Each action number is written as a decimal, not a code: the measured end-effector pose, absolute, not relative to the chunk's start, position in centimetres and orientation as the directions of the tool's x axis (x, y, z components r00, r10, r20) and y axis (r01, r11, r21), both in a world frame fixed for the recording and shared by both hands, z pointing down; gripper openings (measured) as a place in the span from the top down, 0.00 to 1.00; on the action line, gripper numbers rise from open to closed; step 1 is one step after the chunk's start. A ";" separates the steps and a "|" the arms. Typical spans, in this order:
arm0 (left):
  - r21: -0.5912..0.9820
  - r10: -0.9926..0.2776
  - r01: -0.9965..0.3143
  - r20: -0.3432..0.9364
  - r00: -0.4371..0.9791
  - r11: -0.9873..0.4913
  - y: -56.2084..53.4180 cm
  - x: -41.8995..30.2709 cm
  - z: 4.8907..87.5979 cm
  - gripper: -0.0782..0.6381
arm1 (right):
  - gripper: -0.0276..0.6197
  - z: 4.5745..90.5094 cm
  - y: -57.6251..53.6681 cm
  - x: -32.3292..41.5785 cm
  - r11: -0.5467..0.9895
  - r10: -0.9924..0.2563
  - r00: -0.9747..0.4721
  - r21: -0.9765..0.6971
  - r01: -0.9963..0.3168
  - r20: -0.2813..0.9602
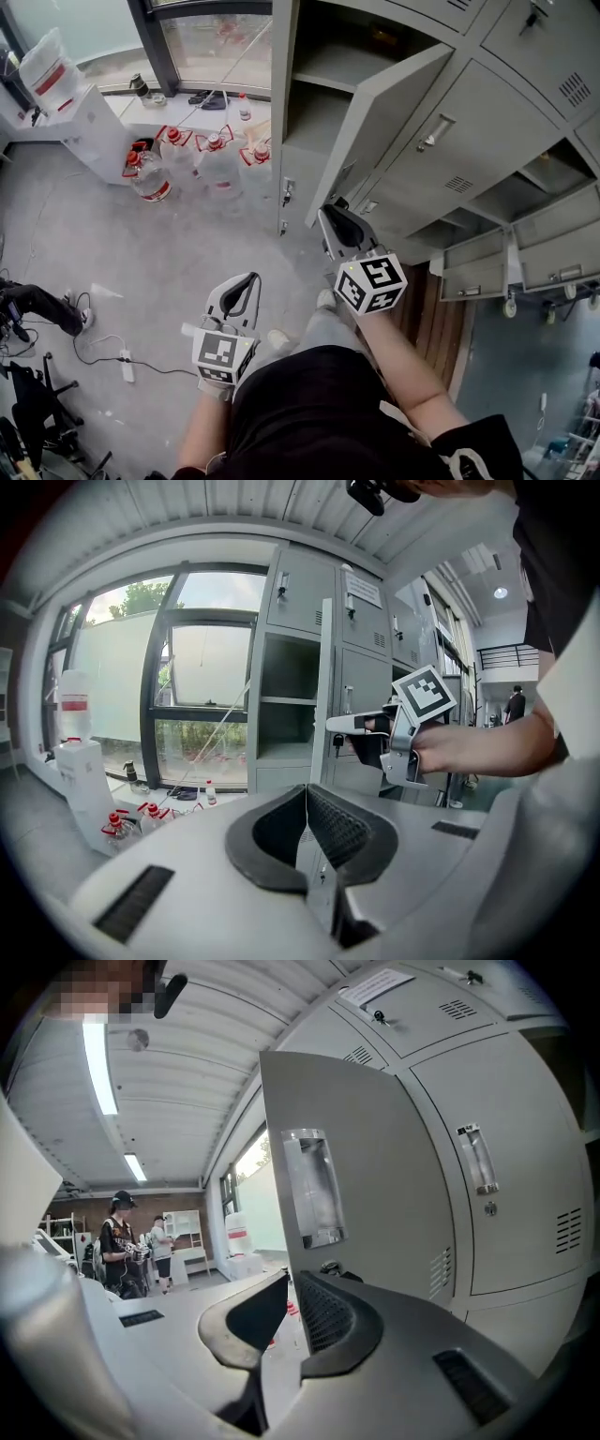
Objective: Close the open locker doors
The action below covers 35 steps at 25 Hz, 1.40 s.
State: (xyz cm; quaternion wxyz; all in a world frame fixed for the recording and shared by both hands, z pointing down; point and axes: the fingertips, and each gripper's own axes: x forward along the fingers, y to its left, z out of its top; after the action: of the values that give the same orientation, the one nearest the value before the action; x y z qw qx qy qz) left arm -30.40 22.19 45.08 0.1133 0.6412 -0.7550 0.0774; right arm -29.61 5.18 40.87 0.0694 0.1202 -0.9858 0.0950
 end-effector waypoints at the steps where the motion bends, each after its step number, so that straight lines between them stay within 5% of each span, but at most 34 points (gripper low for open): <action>1: 0.030 -0.951 -0.985 0.268 -0.155 0.169 22.3 -30.8 45.0 0.86 | 0.85 40.9 5.2 -30.3 0.953 -0.224 -0.961 -0.170 -0.250 0.161; 35: 0.042 -0.897 -0.938 0.310 -0.316 0.345 15.5 -43.7 45.7 0.86 | 0.85 41.5 -5.2 -46.7 0.963 -0.116 -0.980 -0.222 -0.151 0.164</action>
State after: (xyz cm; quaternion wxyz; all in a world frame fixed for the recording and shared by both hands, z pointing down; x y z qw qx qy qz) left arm -43.66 15.52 45.66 0.1407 0.5675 -0.8080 0.0729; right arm -46.74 -5.20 41.52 0.0750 0.0677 -0.9880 0.1173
